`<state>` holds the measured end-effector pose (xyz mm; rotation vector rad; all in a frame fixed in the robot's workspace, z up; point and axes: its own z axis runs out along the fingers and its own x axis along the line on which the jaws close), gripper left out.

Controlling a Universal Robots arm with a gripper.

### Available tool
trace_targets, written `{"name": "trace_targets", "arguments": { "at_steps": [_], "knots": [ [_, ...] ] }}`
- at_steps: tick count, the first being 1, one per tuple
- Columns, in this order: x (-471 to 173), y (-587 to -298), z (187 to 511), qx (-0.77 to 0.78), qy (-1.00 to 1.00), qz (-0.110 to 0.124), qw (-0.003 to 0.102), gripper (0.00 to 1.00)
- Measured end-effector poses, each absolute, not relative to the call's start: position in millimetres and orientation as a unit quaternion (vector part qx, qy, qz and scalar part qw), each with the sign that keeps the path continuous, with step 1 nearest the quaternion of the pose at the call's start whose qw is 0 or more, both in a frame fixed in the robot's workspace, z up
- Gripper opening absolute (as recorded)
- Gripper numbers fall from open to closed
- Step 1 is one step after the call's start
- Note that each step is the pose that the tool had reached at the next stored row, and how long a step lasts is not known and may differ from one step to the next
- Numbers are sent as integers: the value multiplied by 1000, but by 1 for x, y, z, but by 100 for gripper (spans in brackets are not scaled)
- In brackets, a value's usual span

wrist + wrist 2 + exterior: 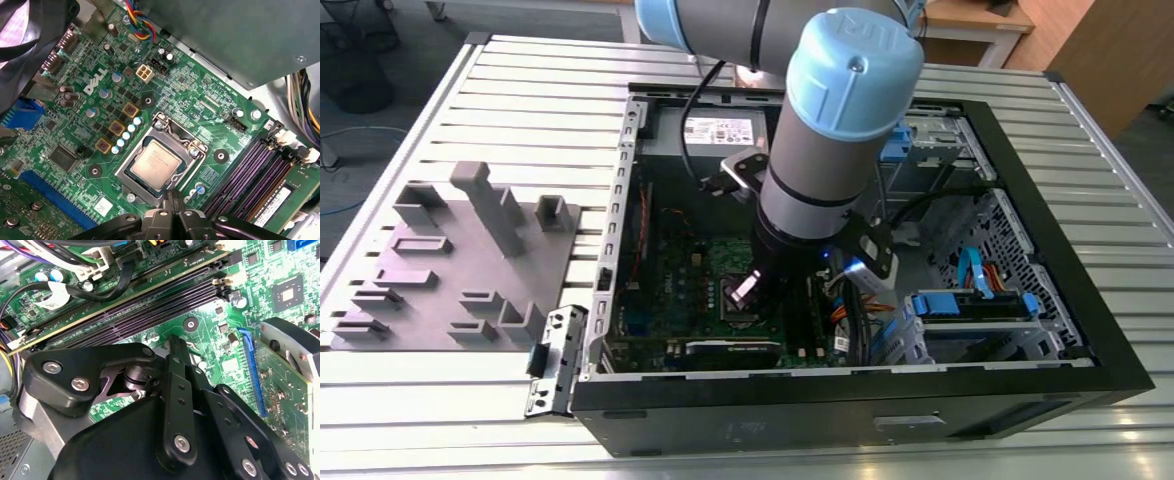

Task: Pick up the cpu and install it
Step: 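Install the first cpu locking lever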

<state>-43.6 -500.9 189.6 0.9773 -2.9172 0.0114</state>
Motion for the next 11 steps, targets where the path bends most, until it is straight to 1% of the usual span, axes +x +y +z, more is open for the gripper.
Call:
{"name": "trace_targets", "arguments": {
  "at_steps": [11],
  "knots": [
    [-40,-501,188,318,-948,4,32,11]
  ]
}}
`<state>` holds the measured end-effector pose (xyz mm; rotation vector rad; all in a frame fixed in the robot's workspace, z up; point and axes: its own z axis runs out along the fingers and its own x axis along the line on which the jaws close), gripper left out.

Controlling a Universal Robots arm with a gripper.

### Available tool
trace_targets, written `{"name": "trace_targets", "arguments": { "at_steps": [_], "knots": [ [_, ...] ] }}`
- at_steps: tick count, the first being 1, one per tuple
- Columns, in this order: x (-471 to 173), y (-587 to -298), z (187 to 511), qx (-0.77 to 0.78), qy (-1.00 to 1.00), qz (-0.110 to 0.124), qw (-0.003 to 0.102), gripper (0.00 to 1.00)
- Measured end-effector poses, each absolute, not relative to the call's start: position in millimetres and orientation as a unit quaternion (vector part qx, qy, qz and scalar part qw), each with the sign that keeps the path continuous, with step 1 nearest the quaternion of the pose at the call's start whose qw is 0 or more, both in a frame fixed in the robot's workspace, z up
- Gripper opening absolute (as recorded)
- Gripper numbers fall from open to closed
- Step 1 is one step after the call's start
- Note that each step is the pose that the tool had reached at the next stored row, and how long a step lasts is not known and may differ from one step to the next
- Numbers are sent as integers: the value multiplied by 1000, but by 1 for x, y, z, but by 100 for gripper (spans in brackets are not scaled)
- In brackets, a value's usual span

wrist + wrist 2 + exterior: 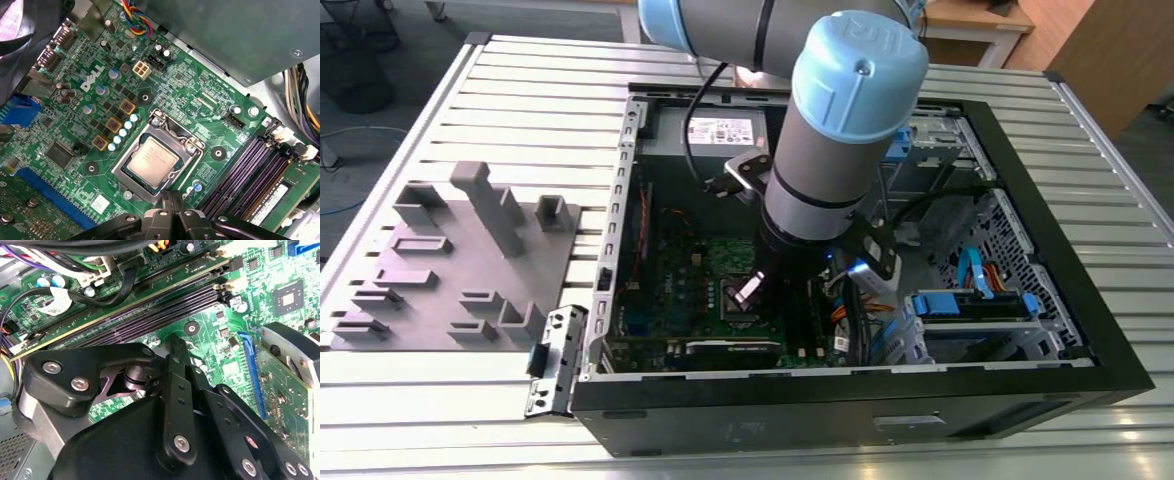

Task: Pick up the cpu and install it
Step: 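Install the first cpu locking lever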

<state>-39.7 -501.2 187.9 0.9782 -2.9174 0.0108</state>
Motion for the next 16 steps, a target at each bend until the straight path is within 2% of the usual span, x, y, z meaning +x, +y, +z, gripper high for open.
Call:
{"name": "trace_targets", "arguments": {
  "at_steps": [16],
  "knots": [
    [-40,-501,194,318,-948,2,32,11]
  ]
}}
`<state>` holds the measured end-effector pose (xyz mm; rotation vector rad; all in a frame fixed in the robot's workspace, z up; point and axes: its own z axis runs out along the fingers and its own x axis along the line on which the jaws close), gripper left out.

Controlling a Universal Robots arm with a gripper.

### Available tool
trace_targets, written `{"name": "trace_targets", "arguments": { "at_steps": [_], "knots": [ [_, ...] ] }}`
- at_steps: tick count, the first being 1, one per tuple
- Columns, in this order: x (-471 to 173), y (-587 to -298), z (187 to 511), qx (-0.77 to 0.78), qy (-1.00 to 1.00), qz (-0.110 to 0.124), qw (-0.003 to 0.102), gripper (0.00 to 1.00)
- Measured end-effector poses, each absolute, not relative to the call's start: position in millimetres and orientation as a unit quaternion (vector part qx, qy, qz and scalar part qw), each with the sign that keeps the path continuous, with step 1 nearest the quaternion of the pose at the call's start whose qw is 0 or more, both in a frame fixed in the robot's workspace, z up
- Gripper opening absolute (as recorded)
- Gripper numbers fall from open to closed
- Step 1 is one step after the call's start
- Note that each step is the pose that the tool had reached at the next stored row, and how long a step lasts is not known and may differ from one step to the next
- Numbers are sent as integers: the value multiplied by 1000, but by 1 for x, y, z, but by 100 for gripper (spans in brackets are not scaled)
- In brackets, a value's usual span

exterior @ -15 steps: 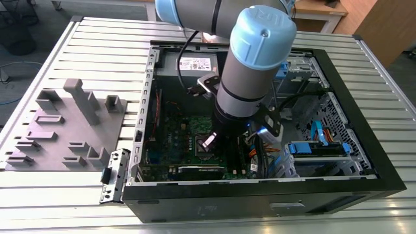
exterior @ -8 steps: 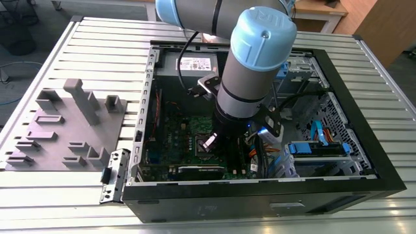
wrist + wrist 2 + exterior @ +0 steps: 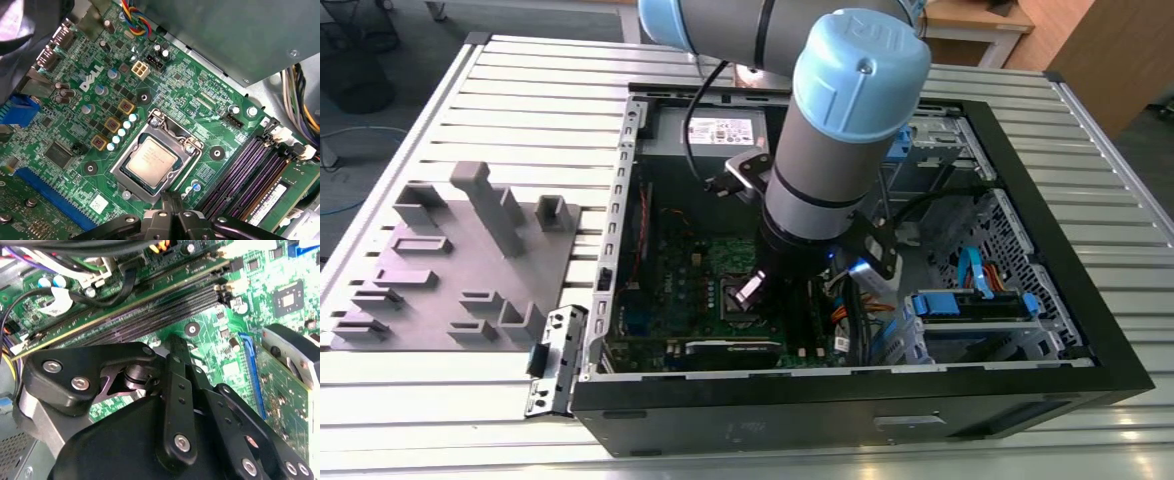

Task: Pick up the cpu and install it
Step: 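Install the first cpu locking lever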

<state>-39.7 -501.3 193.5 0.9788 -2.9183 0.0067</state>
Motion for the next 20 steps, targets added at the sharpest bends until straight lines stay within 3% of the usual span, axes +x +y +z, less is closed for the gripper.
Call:
{"name": "trace_targets", "arguments": {
  "at_steps": [14,20],
  "knots": [
    [-40,-501,241,317,-948,2,32,11],
    [-50,-500,243,317,-948,2,31,11]
  ]
}}
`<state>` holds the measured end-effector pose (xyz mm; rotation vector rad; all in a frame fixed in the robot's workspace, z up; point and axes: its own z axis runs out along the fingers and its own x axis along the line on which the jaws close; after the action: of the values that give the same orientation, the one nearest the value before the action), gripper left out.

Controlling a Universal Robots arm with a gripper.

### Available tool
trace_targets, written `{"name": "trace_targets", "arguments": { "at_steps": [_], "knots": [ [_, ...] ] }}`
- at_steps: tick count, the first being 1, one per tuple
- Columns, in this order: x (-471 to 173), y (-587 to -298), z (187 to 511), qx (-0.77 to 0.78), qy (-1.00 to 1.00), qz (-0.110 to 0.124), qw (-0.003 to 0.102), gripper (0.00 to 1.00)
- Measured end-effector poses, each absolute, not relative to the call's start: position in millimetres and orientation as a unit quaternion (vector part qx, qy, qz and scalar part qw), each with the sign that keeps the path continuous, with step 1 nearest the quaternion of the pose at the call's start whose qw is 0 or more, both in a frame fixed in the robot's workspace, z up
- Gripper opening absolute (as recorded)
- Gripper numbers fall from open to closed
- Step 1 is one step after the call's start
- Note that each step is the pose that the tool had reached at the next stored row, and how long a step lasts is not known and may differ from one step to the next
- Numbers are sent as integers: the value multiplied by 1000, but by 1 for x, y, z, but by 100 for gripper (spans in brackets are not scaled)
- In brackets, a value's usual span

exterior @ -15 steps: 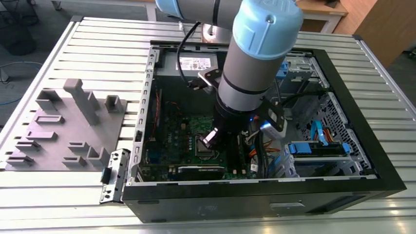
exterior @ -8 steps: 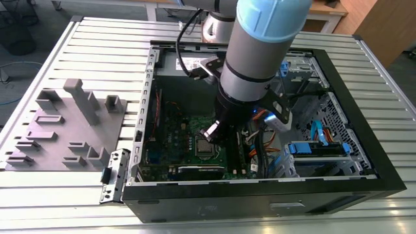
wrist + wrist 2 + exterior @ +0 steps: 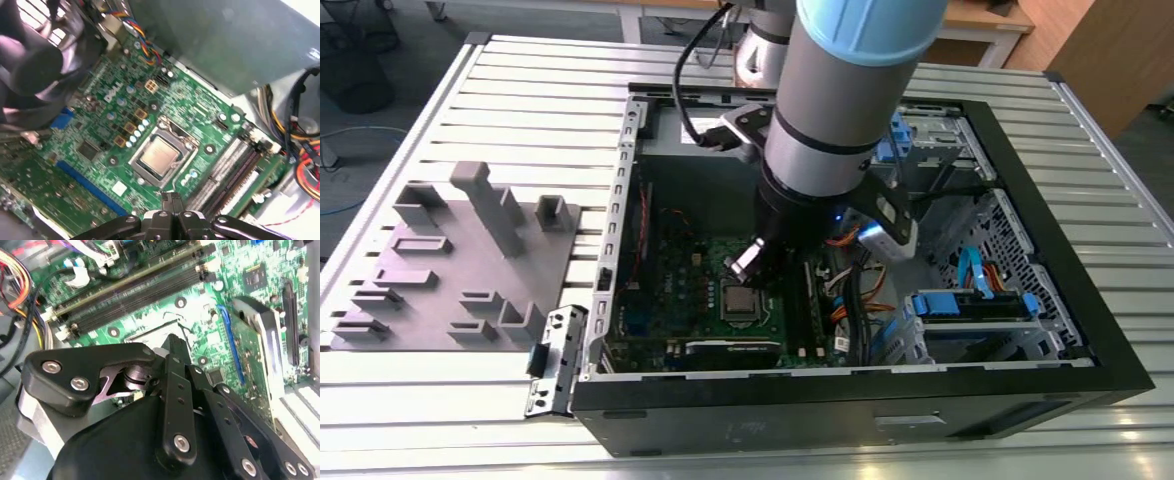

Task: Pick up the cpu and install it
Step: 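Install the first cpu locking lever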

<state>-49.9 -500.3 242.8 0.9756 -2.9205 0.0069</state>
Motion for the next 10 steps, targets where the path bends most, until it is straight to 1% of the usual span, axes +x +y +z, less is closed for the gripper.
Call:
{"name": "trace_targets", "arguments": {
  "at_steps": [4,6,8,10],
  "knots": [
    [-66,-499,243,316,-948,3,30,11],
    [-73,-498,242,316,-948,3,26,11],
    [-79,-498,242,316,-949,5,17,11],
    [-84,-498,242,316,-949,8,4,11]
  ]
}}
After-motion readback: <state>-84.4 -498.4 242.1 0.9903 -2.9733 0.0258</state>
